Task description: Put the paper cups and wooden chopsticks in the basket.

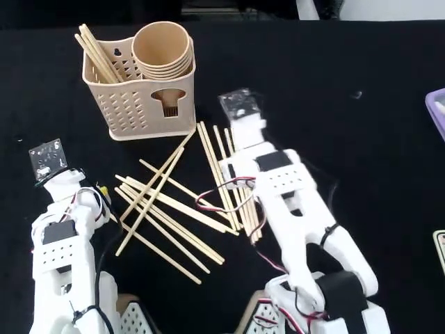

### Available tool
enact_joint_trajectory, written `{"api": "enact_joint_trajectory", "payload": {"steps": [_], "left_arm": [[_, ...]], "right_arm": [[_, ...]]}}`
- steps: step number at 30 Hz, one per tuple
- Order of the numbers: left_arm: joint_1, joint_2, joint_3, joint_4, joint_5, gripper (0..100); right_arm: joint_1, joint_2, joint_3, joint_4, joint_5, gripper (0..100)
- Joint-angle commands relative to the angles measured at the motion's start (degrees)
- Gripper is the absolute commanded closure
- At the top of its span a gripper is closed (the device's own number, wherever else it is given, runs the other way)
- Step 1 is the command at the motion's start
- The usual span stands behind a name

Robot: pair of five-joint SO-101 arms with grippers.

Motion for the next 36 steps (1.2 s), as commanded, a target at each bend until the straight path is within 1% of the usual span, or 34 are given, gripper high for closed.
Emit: {"api": "enact_joint_trajectory", "payload": {"steps": [1,5,12,19,26,30,36], "left_arm": [[-0.4,-1.0,-0.6,-0.8,-0.1,81],[-0.4,-1.0,-0.6,-0.7,-0.1,81],[-0.4,-1.0,-0.6,-0.6,-0.1,81],[-0.4,-1.0,-0.6,-0.5,-0.1,81],[-0.4,-1.0,-0.6,-0.4,-0.1,81],[-0.4,-1.0,-0.6,-0.4,-0.1,81],[-0.4,-1.0,-0.6,-0.4,-0.1,81]], "right_arm": [[2.6,2.2,0.7,-4.7,3.2,85.6],[4.6,6.4,0.4,-9.1,4.0,85.6],[4.4,10.9,0.2,-12.9,4.0,85.6],[2.3,11.4,0.5,-12.9,4.1,85.6],[2.3,11.5,0.5,-12.6,4.2,85.6],[2.2,13.0,0.0,-12.1,6.6,85.6],[2.3,18.4,-6.7,-6.6,6.5,85.6]]}}
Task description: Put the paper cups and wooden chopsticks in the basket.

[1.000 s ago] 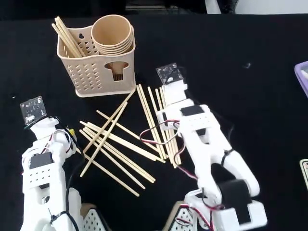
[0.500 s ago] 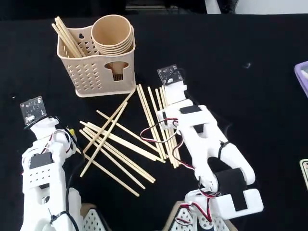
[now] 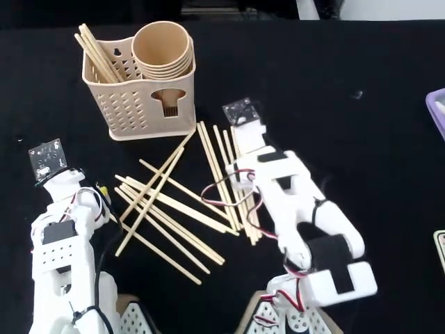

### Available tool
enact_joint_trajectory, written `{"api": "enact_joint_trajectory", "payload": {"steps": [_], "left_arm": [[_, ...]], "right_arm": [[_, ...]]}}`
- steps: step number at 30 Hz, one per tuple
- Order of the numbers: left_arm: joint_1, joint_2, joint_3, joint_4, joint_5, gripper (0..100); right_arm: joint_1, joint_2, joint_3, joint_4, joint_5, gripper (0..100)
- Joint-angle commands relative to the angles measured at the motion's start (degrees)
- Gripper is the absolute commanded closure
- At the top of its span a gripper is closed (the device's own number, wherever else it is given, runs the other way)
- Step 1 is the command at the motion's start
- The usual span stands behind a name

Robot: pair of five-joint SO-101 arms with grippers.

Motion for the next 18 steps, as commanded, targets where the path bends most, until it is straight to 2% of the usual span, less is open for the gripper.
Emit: {"api": "enact_joint_trajectory", "payload": {"steps": [1,9,13,18], "left_arm": [[-0.4,-1.0,-0.6,-0.4,-0.1,81],[-0.4,-1.0,-0.5,-0.4,-0.1,81],[-0.4,-1.0,-0.5,-0.4,-0.1,81],[-0.4,-1.0,-0.5,-0.4,-0.1,81]], "right_arm": [[-0.9,2.7,-6.1,3.7,0.5,85.6],[-0.6,6.8,-10.5,7.7,0.6,86.7],[-0.6,6.8,-10.4,7.7,1.0,99.3],[-0.4,6.7,-10.3,7.7,0.6,98.8]]}}
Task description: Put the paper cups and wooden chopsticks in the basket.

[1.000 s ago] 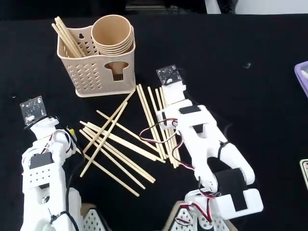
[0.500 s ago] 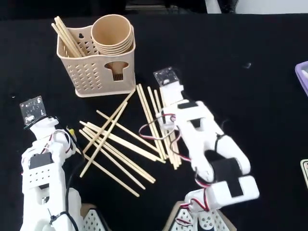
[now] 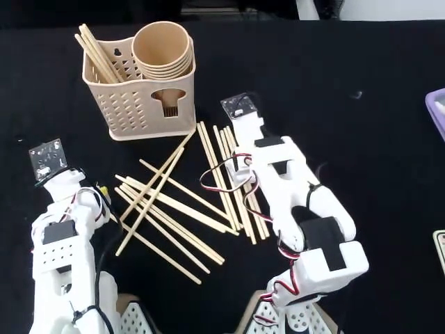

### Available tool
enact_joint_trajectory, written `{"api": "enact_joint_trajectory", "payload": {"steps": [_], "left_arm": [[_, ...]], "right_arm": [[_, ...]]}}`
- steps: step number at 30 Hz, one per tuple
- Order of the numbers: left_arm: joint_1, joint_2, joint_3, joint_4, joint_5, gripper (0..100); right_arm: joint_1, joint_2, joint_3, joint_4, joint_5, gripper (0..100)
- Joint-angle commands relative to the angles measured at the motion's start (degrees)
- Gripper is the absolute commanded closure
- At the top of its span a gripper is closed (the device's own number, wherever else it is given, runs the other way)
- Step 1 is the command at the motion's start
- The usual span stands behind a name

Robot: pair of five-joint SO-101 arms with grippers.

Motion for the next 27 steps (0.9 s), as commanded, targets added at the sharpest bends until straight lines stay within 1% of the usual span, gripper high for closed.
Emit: {"api": "enact_joint_trajectory", "payload": {"steps": [1,5,8,10,16,21,24,27], "left_arm": [[-0.4,-1.0,-0.5,-0.4,-0.1,81],[-0.4,-1.0,-0.5,-0.6,-0.1,81],[-0.4,-1.0,-0.5,-0.7,-0.1,81],[-0.4,-1.0,-0.5,-0.8,-0.1,81],[-0.4,-1.0,-0.5,-0.8,-0.1,81],[-0.4,-1.0,-0.5,-0.8,-0.1,81],[-0.4,-1.0,-0.5,-0.9,-0.1,81],[-0.4,-1.0,-0.5,-0.9,-0.1,81]], "right_arm": [[-0.4,0.1,-1.5,0.6,0.3,98.8],[3.7,-4.4,-0.4,0.3,0.2,98.8],[7.8,-11.7,2.7,0.1,0.2,98.8],[8.6,-16.9,5.3,-0.5,0.1,98.8],[7.0,-28.2,12.4,-2.4,0.1,98.8],[6.9,-35.0,12.1,-1.7,0.1,98.8],[4.9,-40.7,9.0,2.7,0.1,98.8],[1.3,-46.2,1.9,12.0,0.1,98.8]]}}
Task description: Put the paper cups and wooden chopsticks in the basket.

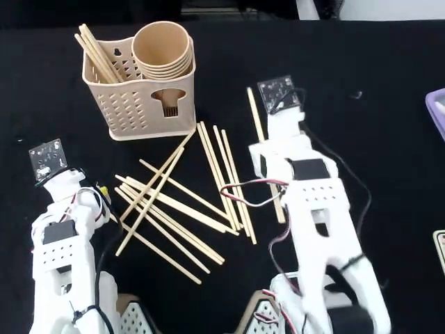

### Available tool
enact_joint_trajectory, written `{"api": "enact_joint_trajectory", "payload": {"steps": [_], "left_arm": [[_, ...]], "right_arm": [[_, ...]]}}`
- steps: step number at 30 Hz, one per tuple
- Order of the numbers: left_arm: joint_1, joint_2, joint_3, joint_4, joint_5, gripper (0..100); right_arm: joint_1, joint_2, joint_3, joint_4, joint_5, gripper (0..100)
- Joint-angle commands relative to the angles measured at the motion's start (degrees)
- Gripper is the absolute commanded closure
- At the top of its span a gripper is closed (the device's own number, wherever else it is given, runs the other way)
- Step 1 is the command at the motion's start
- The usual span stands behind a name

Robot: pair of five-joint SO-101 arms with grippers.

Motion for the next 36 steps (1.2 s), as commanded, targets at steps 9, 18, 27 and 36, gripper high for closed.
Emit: {"api": "enact_joint_trajectory", "payload": {"steps": [9,18,27,36], "left_arm": [[-0.4,-1.0,-0.6,-0.9,-0.1,81],[-0.4,-1.0,-0.6,-0.9,-0.1,81],[-0.4,-1.0,-0.5,-0.9,-0.1,81],[-0.4,-1.0,-0.5,-0.9,-0.1,81]], "right_arm": [[-20.8,-10.3,-27.9,7.4,0.1,98.8],[-31.9,0.1,-28.8,-32.1,0.1,98.7],[-33.1,19.5,-29.7,-59.1,0.4,98.8],[-31.5,41.4,-48.6,-67.0,0.4,98.8]]}}
